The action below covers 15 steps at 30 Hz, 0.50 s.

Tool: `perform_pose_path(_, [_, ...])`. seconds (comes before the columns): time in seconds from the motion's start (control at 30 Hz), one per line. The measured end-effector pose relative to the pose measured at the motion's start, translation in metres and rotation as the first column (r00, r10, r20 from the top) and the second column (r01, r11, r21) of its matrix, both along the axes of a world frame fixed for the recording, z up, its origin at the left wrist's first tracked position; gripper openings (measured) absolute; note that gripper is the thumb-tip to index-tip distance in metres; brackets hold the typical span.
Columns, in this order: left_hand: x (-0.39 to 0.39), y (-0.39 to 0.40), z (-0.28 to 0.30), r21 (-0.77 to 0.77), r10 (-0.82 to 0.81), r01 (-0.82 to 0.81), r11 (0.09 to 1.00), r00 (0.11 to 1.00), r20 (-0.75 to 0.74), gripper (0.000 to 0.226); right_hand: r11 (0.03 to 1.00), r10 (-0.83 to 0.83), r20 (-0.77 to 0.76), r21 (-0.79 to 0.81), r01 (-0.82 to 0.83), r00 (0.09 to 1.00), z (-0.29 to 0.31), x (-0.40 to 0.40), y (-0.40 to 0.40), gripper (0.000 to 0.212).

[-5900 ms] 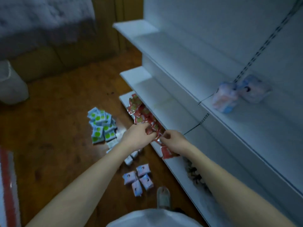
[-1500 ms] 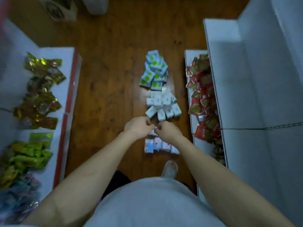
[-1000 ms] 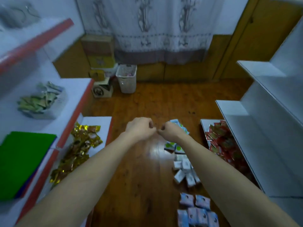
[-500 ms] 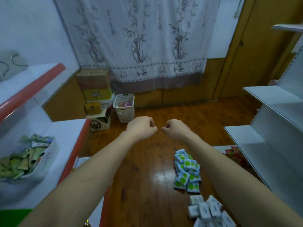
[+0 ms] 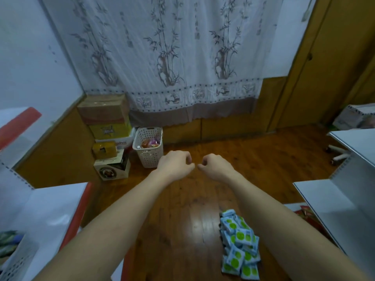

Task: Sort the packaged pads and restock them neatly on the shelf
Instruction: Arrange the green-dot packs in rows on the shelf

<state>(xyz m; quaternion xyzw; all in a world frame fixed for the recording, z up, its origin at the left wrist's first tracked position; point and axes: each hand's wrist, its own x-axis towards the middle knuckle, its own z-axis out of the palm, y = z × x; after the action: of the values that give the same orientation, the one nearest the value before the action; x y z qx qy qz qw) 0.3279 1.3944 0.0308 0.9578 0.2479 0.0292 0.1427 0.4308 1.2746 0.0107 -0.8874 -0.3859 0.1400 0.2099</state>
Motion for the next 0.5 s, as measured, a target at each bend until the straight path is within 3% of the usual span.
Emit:
perform_pose_path(0.27, [0.134,0.095,-0.036,0.021,-0.206,0.206,0.978,0.978,0.006,0.024,0.976,-0.199,-0.012,-0.091,0.197,0.980,-0.043,0.108,0.082,0.024])
perform_pose_path(0.5, [0.253,0.128,-0.071,0.025,-0.502,0.504,0.863,0.862,-0.072,0.024,0.844,-0.525,-0.144,-0.217,0.491,0.839,-0.077,0.182,0.090,0.034])
